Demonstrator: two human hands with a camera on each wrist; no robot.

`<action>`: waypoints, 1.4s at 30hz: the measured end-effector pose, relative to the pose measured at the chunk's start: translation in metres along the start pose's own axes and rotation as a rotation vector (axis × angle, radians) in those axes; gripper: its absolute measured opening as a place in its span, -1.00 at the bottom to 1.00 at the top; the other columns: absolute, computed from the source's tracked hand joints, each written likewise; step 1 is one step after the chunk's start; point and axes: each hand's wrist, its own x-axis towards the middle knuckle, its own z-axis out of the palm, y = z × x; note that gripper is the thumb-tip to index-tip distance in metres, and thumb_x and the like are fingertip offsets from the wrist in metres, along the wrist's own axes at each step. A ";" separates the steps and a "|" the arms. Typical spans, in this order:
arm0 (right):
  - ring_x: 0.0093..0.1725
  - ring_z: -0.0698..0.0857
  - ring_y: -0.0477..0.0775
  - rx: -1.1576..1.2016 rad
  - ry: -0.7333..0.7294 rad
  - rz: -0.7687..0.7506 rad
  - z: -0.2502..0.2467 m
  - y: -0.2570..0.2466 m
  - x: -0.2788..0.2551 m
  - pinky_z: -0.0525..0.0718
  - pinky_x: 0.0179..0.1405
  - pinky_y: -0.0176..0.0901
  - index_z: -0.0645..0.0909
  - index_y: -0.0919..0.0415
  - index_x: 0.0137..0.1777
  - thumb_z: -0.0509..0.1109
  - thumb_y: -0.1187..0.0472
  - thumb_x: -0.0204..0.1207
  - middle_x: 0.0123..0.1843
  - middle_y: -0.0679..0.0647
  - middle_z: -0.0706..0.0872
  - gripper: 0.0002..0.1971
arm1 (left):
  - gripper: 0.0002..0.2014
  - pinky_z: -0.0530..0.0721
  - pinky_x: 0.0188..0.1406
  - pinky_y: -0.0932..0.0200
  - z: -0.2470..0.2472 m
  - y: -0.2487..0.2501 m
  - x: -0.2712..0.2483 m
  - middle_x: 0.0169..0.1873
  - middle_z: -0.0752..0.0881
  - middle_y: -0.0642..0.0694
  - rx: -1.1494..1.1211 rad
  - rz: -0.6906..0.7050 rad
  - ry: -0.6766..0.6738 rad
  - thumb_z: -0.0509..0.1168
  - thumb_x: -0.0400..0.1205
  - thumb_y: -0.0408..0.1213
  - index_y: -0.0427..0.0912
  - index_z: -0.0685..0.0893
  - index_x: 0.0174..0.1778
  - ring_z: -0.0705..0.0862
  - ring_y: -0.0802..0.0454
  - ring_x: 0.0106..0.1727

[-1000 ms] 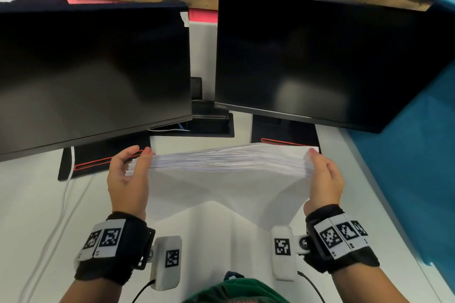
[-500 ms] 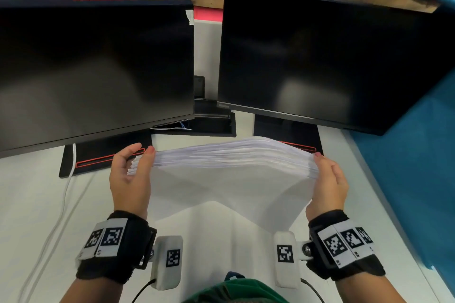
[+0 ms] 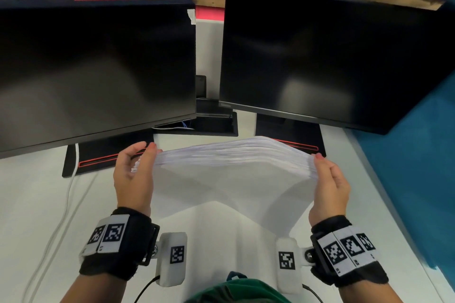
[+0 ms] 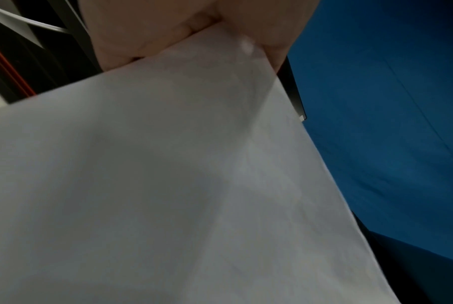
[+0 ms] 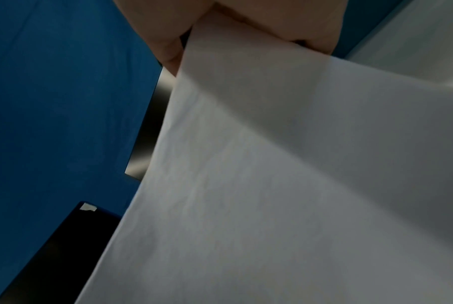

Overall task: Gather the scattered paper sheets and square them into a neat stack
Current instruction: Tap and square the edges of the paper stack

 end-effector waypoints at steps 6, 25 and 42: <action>-0.01 0.67 0.08 0.039 -0.139 -0.030 -0.003 0.002 -0.003 0.66 -0.02 -0.17 0.69 0.11 -0.10 0.35 0.06 0.53 -0.17 -0.01 0.72 -0.84 | -0.70 0.55 0.31 0.03 -0.004 0.005 -0.007 0.17 0.63 0.04 0.129 0.076 -0.211 0.40 0.44 -0.06 0.14 0.63 0.09 0.57 0.07 0.24; -0.18 0.80 -0.20 -0.188 -0.503 -0.027 -0.026 0.029 0.001 0.70 -0.28 -0.46 0.67 0.06 -0.07 0.47 0.50 0.37 -0.26 -0.15 0.84 -0.69 | -0.58 0.61 -0.13 0.25 -0.042 -0.002 0.013 -0.08 0.73 -0.03 0.217 0.059 -0.428 0.47 0.38 -0.48 0.11 0.65 0.02 0.69 0.06 -0.04; 0.08 0.68 0.07 0.017 -0.179 -0.092 -0.006 0.033 -0.038 0.67 0.07 -0.04 0.56 0.03 0.11 0.40 -0.33 0.14 0.10 0.08 0.70 -0.39 | -0.54 0.52 0.31 0.00 -0.043 -0.006 -0.012 0.25 0.58 -0.07 -0.002 0.119 -0.134 0.28 0.35 0.14 0.18 0.53 0.18 0.55 -0.04 0.29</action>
